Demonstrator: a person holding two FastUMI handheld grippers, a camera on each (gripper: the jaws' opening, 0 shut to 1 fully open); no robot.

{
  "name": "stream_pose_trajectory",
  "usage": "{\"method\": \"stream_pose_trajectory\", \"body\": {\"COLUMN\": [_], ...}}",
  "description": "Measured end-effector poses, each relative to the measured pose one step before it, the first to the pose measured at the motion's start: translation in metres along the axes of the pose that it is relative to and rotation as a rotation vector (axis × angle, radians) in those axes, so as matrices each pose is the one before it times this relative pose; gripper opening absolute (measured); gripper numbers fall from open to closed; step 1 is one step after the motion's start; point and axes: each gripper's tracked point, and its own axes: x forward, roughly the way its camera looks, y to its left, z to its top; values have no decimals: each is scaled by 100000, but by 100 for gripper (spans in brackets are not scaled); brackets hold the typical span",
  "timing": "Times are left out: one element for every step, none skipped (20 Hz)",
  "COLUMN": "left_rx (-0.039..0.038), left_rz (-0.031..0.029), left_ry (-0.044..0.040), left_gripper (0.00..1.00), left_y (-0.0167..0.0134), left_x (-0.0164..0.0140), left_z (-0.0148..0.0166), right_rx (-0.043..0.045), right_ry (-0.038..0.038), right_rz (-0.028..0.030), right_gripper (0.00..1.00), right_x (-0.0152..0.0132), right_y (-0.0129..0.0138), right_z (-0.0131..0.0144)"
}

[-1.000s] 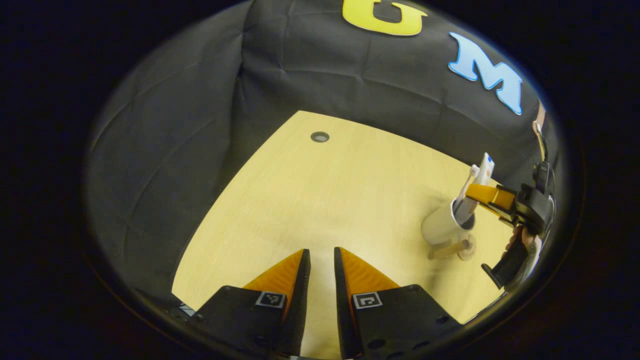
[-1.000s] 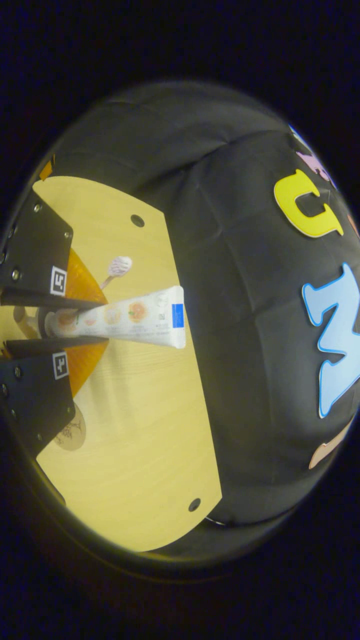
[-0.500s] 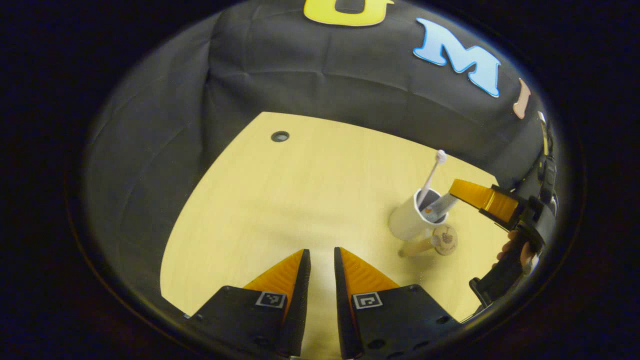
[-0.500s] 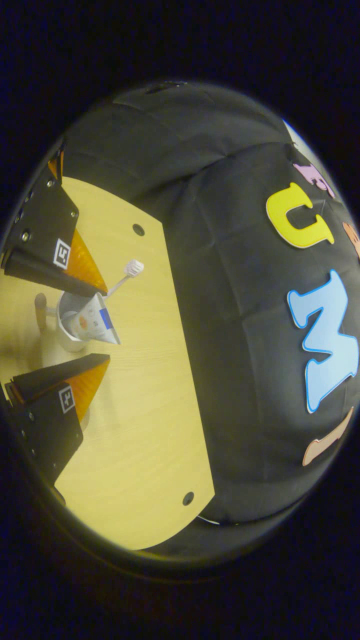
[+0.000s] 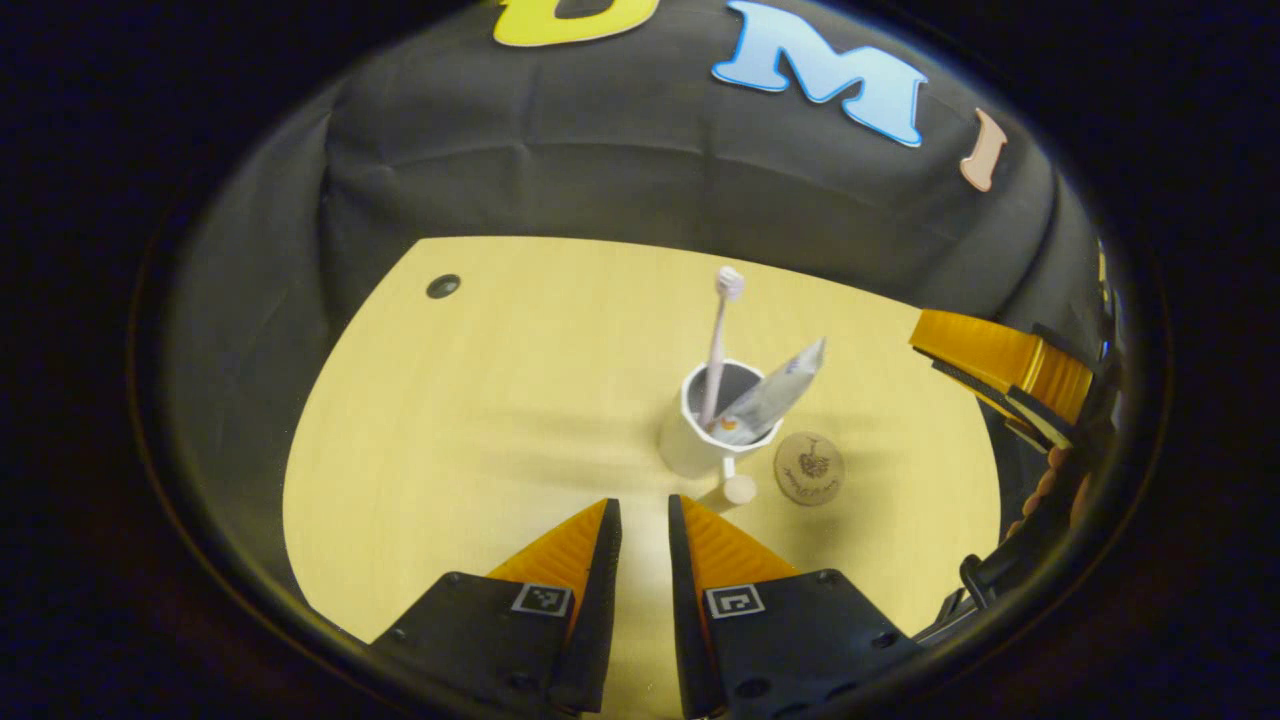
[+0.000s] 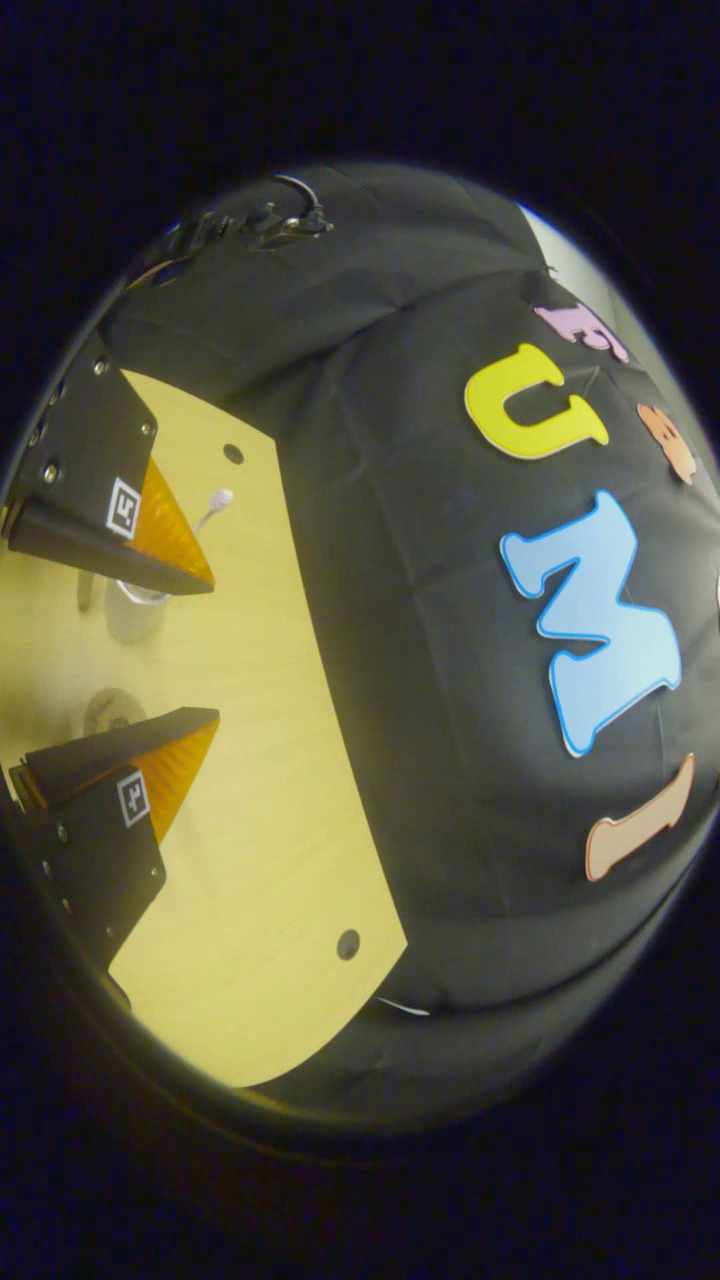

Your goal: Put the toothbrush and toothpaste on the desktop into the cup, then pick up the cup and place it on the coaster on the desktop.

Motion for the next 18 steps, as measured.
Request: {"method": "stream_pose_trajectory", "body": {"left_rx": [1169,1293,951,1350,1321,354,-119,-235,-356,-332,-253,370,640,675,679,581,365,275], "left_rz": [-1926,-1104,-2651,861,1027,-74,-498,-160,310,805,505,1152,843,951,894,942,821,661], "left_ry": [552,782,1416,631,314,755,1594,1900,1986,1314,724,629,1173,1430,1363,1276,659,276], "left_gripper": [36,35,34,43,49,48,49,49,51,48,49,51,49,49,49,49,50,49], "left_y": [-470,-297,-603,-34,169,-91,-118,-397,-24,-19,49,110,195,-29,115,7,-12,-17], "left_x": [431,383,137,223,357,443,246,132,323,984,973,741,596,577,567,592,396,406], "left_z": [-75,-160,-176,-183,-143,-116,-294,-231,-214,38,42,66,5,-248,-164,-75,41,230], "right_rx": [923,1062,1044,1011,907,862,720,513,472,482,294,123,265,575,656,686,495,275], "right_ry": [-290,34,-65,-178,15,-126,-307,-180,-381,-201,-68,138,181,313,509,586,522,345], "right_rz": [-1757,-1464,-1667,-1510,-1434,-1360,-1173,-1212,-1056,-795,-858,-1035,-1099,-861,-858,-705,-605,-489], "right_gripper": [69,69,69,69,69,69,69,69,69,69,69,69,69,69,69,69,69,69], "right_x": [-487,-309,-335,-336,-304,-213,-203,-157,-123,-110,-122,-15,71,122,86,146,88,52], "right_y": [-1207,-1138,-1123,-1106,-1061,-946,-877,-933,-794,-728,-741,-829,-772,-681,-634,-609,-554,-335], "right_z": [80,-137,42,47,11,90,182,109,329,113,197,88,47,75,2,-16,18,6]}}
